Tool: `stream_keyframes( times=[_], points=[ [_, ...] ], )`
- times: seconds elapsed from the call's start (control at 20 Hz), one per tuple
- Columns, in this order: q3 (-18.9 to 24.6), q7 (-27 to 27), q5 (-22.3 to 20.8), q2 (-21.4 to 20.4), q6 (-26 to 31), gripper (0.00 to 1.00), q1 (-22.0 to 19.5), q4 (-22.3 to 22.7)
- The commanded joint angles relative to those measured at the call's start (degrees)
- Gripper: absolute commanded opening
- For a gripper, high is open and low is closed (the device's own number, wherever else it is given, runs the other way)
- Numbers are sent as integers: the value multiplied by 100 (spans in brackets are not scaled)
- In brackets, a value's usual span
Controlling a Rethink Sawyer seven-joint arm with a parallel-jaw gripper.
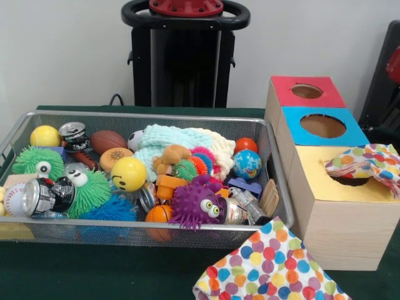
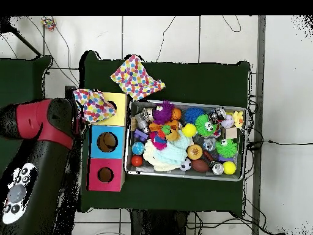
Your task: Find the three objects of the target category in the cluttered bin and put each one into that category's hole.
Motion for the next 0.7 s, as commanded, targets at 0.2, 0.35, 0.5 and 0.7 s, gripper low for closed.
stream_keyframes(
  times=[0.2,0.35,0.5,0.7],
  points=[
    [433,958,232,-856,1069,0,-433,86],
    [490,865,219,-782,1184,0,-673,-39],
    [527,802,159,-555,1080,0,-940,-238],
    [607,749,94,-380,1023,0,-1164,-415]
  ],
)
